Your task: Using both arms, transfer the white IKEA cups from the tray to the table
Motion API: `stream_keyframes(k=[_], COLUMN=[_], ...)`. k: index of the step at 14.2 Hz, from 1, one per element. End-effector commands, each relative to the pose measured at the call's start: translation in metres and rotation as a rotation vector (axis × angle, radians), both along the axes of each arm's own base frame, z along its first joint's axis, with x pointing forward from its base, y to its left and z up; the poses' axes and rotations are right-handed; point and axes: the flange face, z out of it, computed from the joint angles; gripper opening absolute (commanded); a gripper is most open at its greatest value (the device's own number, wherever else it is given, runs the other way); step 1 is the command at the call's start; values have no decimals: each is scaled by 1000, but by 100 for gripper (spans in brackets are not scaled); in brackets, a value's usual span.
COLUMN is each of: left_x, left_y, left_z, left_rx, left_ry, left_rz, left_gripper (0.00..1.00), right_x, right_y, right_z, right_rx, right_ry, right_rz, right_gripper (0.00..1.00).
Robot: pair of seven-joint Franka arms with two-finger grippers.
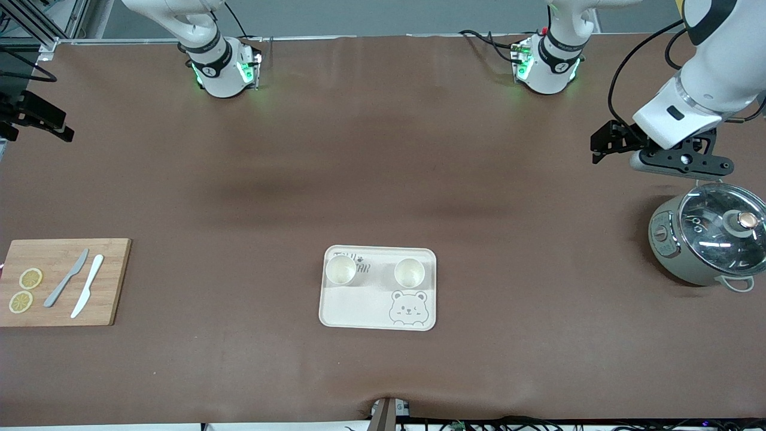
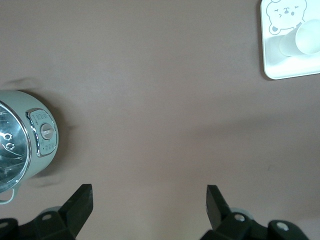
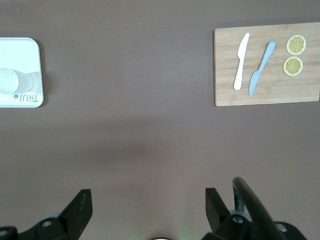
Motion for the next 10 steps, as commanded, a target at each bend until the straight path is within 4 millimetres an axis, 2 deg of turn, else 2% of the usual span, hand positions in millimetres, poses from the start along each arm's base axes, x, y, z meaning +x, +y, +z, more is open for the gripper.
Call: stream_keyframes(k=[1,8,10], left_x=[4,4,10], left_y=[1,-4,-9], left_z=[2,1,-5], left_rx=[17,18,16], left_ry=[-6,-6,-9], left_rz=[-2,-29,-29], left_gripper=[100,100,100], right_x=[-2,-2,-1], right_y=[0,-1,-2], right_z=[2,1,-1], right_rx=[-5,-4,-2], right_ry=[-5,-3,1], right_rz=[7,1,0], right_gripper=[100,100,100])
